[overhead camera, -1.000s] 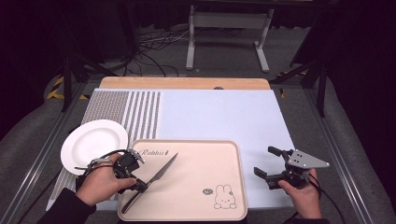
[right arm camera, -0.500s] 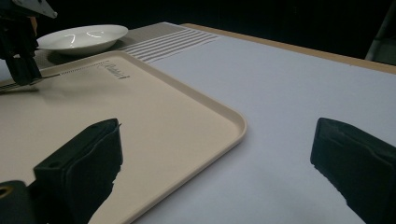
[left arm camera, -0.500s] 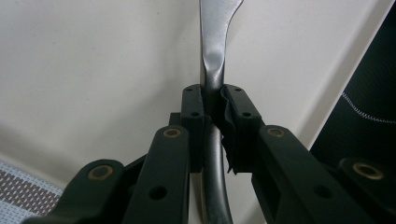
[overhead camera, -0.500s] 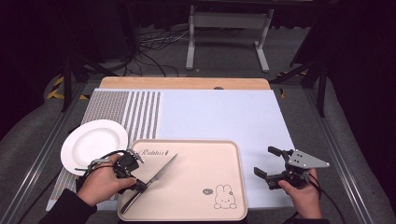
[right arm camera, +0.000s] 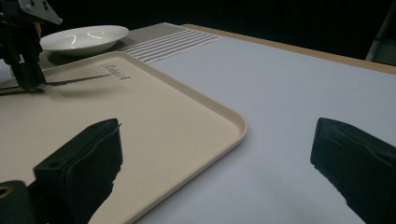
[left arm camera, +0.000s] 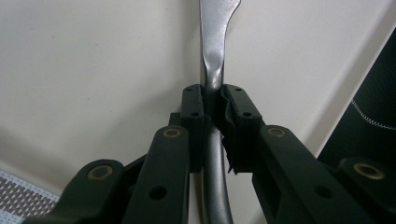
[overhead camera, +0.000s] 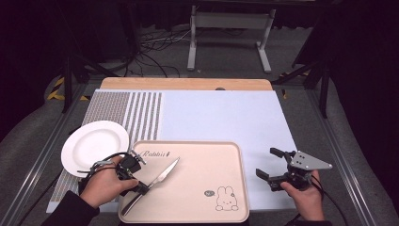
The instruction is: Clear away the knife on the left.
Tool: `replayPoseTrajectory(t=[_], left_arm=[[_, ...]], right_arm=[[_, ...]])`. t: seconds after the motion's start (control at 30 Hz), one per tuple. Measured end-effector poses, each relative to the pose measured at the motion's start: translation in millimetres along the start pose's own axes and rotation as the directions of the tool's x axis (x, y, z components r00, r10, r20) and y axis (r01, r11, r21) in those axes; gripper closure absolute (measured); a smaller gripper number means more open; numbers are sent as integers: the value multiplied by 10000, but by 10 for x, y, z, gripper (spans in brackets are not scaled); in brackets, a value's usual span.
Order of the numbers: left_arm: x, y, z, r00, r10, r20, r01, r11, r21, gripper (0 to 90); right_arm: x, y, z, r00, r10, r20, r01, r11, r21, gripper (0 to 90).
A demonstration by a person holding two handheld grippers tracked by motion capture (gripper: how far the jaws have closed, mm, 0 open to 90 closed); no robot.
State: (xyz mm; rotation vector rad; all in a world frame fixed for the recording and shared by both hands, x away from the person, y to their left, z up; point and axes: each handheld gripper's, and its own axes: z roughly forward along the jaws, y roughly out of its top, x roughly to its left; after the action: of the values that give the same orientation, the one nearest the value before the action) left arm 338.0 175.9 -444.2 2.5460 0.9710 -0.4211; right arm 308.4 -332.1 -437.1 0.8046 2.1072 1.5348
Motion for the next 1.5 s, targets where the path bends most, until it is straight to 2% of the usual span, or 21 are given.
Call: replayPoseTrajectory(t=[0.07, 0.23, 0.3, 0.33, 0.4, 0.43, 0.47, 0.67, 0.73, 0.8, 0.93, 0.97, 1.0, 1.03, 1.07, 1.1, 1.13, 1.17, 1.2, 1.27, 1.5], left_arm=[[9, 2, 2, 10000, 67, 4, -67, 10000, 70, 796], [26, -3, 19, 9999, -161, 41, 161, 9999, 33, 795], [23, -4, 22, 9999, 96, -50, -96, 9999, 44, 792], [17, -4, 20, 9999, 150, -76, -149, 9999, 59, 769], [2, -3, 6, 9997, 203, -95, -203, 9998, 3, 598], [-30, -2, -25, 9972, 382, -638, -386, 9992, -48, 549], [-43, -1, -40, 9953, 492, -830, -497, 9988, -37, 540], [-119, 25, -93, 9863, 1056, -1268, -1135, 9919, -571, 331], [-163, 51, -119, 9746, 1572, -1598, -1719, 9817, -823, 268], [-201, 73, -135, 9655, 1990, -1681, -2188, 9697, -1085, 249], [-241, 121, -142, 9538, 2705, -1307, -2891, 9448, -1542, 364], [-241, 121, -142, 9538, 2705, -1307, -2891, 9448, -1542, 410], [-253, 134, -135, 9471, 2947, -1272, -3128, 9362, -1601, 517], [-266, 144, -127, 9440, 3094, -1147, -3246, 9333, -1534, 601], [-292, 169, -101, 9280, 3559, -1105, -3695, 9173, -1485, 659], [-305, 184, -82, 9215, 3717, -1131, -3852, 9119, -1417, 736], [-320, 200, -63, 9092, 3977, -1233, -4125, 9007, -1367, 770], [-329, 211, -44, 9003, 4160, -1279, -4312, 8925, -1324, 801], [-343, 225, -20, 8954, 4268, -1269, -4405, 8906, -1128, 864], [-361, 251, 30, 8881, 4390, -1363, -4536, 8851, -1040, 899], [-352, 340, 181, 8809, 4564, -1253, -4673, 8807, -773, 900]], right_arm=[[-1, 0, 0, 10000, 2, -7, -2, 10000, -3, 28], [1, 0, 0, 10000, -4, -23, 4, 10000, -10, 27], [3, 2, -1, 10000, -13, -37, 12, 10000, -19, 27], [3, 2, -1, 10000, -15, -41, 15, 10000, -24, 27], [2, 1, 0, 10000, -35, -56, 35, 10000, -39, 26], [4, 1, 1, 10000, -23, -61, 23, 10000, -27, 26], [4, 2, 3, 10000, -29, -64, 28, 10000, -23, 26], [9, 2, 12, 9999, -58, -96, 58, 10000, -1, 26], [8, 3, 11, 9999, -62, -92, 62, 10000, -17, 26], [7, 1, 13, 9999, -52, -94, 52, 10000, -25, 24], [6, -2, 16, 9999, -56, -93, 56, 10000, -15, 25], [6, -2, 16, 9999, -56, -93, 56, 10000, -15, 25], [6, -2, 16, 9999, -55, -94, 55, 10000, -17, 24], [5, -1, 13, 9999, -52, -93, 52, 10000, -40, 24], [5, 0, 12, 9999, -59, -100, 58, 10000, -60, 25], [6, 0, 11, 9999, -61, -104, 60, 10000, -66, 25], [6, 0, 11, 9999, -54, -101, 53, 10000, -62, 24], [6, 0, 12, 9999, -66, -104, 66, 10000, -56, 24], [6, 0, 13, 9999, -66, -105, 66, 10000, -47, 25], [9, 0, 13, 9999, -90, -116, 90, 10000, -10, 25], [7, -2, 13, 9999, -82, -121, 82, 10000, -30, 25]])
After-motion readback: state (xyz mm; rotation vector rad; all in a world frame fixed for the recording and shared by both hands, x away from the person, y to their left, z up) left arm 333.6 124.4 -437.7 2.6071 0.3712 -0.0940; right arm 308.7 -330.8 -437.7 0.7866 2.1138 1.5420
